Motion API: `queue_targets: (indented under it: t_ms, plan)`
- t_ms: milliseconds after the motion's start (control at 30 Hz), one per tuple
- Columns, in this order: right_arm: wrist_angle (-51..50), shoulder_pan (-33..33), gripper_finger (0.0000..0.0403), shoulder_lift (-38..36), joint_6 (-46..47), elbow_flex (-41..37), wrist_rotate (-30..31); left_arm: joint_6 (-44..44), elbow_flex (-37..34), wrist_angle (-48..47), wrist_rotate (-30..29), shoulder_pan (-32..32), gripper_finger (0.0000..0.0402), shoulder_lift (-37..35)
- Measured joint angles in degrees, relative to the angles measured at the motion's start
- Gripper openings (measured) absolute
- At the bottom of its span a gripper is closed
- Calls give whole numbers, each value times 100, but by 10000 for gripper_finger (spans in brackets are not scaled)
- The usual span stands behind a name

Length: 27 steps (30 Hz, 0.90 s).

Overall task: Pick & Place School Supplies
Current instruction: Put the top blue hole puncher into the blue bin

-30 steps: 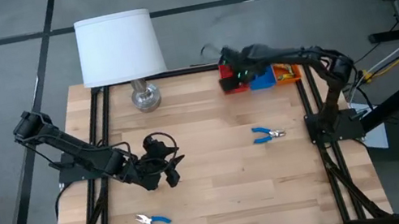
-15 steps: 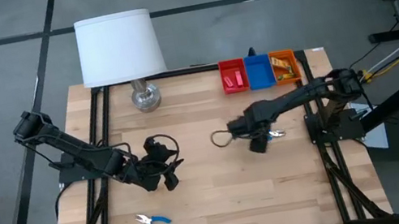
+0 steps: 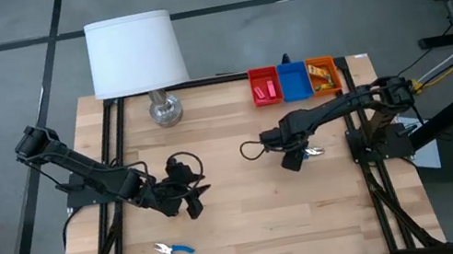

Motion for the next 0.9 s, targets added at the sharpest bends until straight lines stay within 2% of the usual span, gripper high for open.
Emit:
queue_targets:
  t_ms: [300,633,733,900]
  plan:
    - [165,-91,178,0,-237,-230,180,-166,1,222,81,0,152,0]
    - [881,-275,170,-319,-188,-1143,-296,-313,1,336,96,0,152,0]
    - [974,-279,139,-438,-83,-1204,-314,-323,1,358,101,0,152,0]
    - [1086,-278,41,-692,283,-1225,-326,-323,1,356,97,0,152,0]
